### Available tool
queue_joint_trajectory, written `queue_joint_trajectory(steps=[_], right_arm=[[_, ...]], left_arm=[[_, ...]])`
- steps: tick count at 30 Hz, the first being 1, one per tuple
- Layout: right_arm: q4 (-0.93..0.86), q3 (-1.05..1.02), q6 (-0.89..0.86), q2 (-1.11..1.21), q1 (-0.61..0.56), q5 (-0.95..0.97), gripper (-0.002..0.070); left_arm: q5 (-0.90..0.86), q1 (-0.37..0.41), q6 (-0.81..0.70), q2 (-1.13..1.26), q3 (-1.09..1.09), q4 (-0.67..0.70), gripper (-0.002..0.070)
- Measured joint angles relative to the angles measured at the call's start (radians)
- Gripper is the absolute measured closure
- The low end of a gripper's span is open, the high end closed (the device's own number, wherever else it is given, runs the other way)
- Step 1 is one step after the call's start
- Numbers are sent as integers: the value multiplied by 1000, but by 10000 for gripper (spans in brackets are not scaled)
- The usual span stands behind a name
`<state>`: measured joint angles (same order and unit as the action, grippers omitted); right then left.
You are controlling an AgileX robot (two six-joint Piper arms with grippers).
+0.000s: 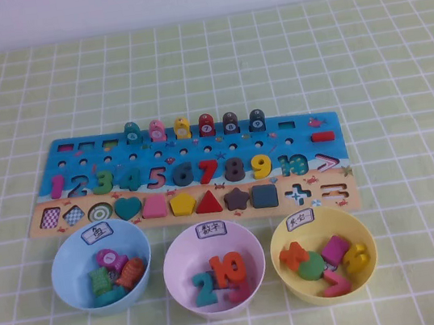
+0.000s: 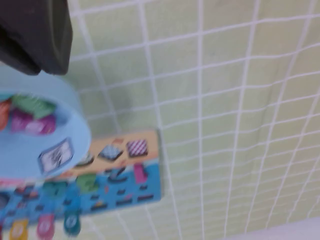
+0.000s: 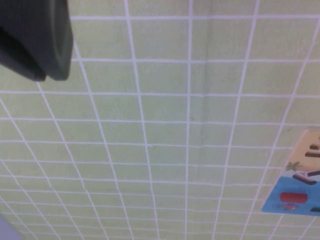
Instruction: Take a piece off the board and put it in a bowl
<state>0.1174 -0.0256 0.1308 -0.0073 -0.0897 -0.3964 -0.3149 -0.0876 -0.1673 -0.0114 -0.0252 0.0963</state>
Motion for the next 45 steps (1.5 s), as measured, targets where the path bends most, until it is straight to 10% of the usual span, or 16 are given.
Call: queue_joint_trajectory(steps=[14,37,45], right_arm=[[0,0,0,0,0,0,694],[0,0,0,0,0,0,694],[0,0,0,0,0,0,694]], left_arm=[[183,0,0,0,0,490,680],[327,0,106,0,0,636,680],[90,0,130,57,155,584,680]])
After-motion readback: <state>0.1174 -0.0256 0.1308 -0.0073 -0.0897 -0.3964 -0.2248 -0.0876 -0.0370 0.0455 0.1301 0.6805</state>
